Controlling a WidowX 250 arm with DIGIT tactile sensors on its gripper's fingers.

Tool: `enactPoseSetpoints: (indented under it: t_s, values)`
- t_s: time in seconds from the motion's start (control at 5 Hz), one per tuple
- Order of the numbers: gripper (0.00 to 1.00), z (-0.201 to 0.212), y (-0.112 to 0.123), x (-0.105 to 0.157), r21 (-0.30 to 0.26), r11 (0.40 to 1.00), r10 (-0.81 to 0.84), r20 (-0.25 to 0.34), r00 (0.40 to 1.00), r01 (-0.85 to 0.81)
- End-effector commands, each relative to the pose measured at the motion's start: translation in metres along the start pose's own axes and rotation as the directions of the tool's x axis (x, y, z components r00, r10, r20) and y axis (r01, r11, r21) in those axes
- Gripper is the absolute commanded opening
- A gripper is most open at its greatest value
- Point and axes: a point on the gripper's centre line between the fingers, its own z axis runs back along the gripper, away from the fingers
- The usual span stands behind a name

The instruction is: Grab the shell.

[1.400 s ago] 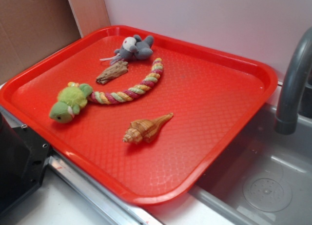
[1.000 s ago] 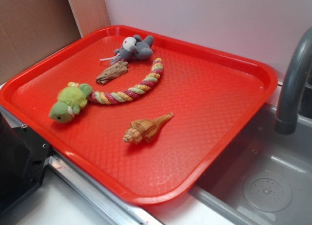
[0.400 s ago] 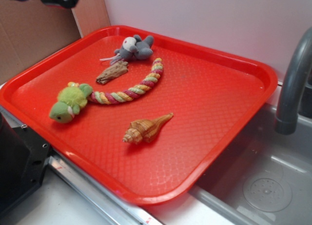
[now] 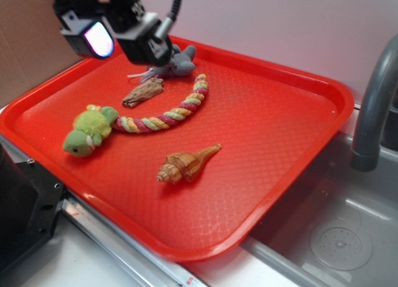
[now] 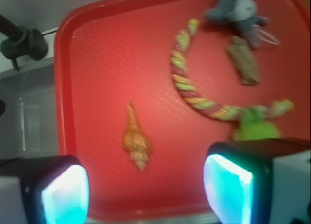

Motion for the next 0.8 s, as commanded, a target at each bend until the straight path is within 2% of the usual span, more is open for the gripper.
enactPoseSetpoints:
  t_s: [0.0, 0.2, 0.6]
  values:
    - [1.00, -0.055, -0.014, -0.007, -0.039, 0.994, -0.103, -0.102, 0.989, 0.100]
    - [1.00, -0.076, -0.013, -0.014, -0.045, 0.992, -0.121, -0.160, 0.980, 0.115]
    - [1.00, -0.114, -0.009, -0.019, 0.046, 0.993, -0.098, -0.261, 0.960, 0.113]
